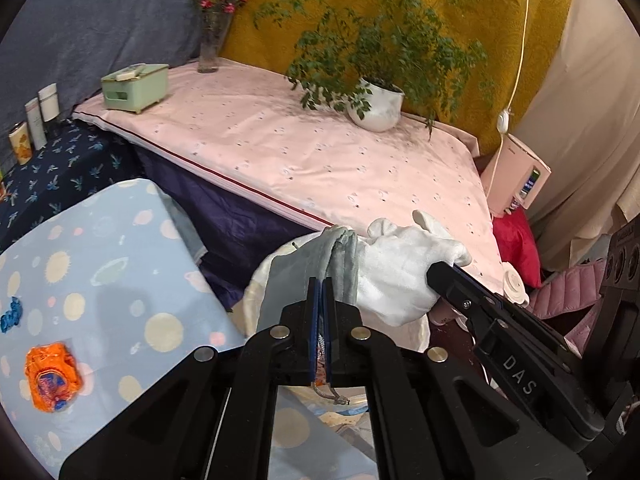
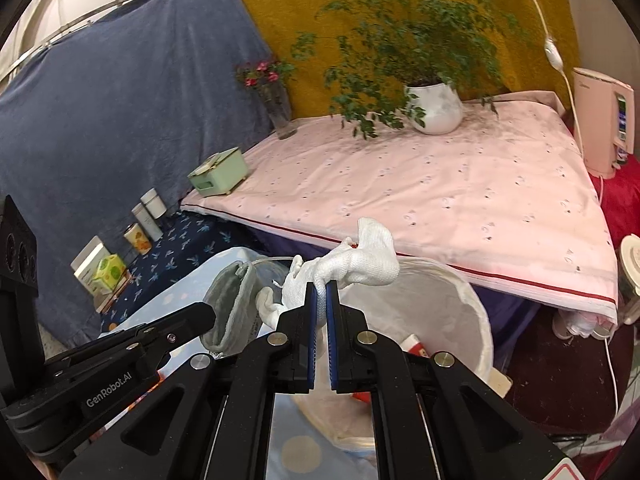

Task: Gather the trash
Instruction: 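Carry the pouch with the left tool while the right tool carries the glove to the bin, then open the left tool over the bin while the right tool releases the glove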

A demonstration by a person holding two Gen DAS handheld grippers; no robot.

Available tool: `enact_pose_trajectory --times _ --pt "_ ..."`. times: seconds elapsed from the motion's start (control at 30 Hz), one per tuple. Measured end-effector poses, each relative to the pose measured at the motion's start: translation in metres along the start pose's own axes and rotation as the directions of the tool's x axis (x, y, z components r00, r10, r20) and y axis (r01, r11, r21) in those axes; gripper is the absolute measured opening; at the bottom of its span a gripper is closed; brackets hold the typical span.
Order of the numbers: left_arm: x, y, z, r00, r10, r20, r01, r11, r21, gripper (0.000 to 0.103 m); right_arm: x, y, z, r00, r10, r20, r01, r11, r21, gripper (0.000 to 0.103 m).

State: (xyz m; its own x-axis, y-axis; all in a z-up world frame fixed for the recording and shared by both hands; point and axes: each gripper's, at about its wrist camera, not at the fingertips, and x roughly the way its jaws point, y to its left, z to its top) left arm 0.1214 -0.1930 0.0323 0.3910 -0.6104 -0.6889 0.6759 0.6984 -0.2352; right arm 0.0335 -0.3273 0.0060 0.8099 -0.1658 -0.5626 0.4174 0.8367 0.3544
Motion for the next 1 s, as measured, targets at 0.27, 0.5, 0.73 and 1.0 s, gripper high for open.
enact_pose_trajectory --times 0.27,0.5,0.73,1.0 --pt "0.025 -0.019 0.005 1.0 -0.007 -0.019 0.008 1.0 0.008 0.005 0.001 -0.035 -0.001 0.999 -0.035 -0.006 0.035 0.998 0.043 0.005" --pt "0.034 -0.016 0.002 0.999 0.025 -0.031 -0.025 1.0 0.001 0.043 0.008 -0.044 -0.003 0.999 -0.044 -0.014 0.044 0.998 0.053 0.005" --pt "0.033 -0.003 -0.001 0.998 0.05 -0.03 -0.05 0.999 -0.003 0.043 0.019 -0.038 -0.004 0.999 -0.04 -0.03 0.041 0.998 0.042 0.005" --pt "0.028 0.015 -0.001 0.997 0.074 -0.024 -0.074 0.997 -0.029 0.05 0.028 -0.021 -0.006 0.998 -0.047 -0.039 0.048 0.999 0.013 0.011"
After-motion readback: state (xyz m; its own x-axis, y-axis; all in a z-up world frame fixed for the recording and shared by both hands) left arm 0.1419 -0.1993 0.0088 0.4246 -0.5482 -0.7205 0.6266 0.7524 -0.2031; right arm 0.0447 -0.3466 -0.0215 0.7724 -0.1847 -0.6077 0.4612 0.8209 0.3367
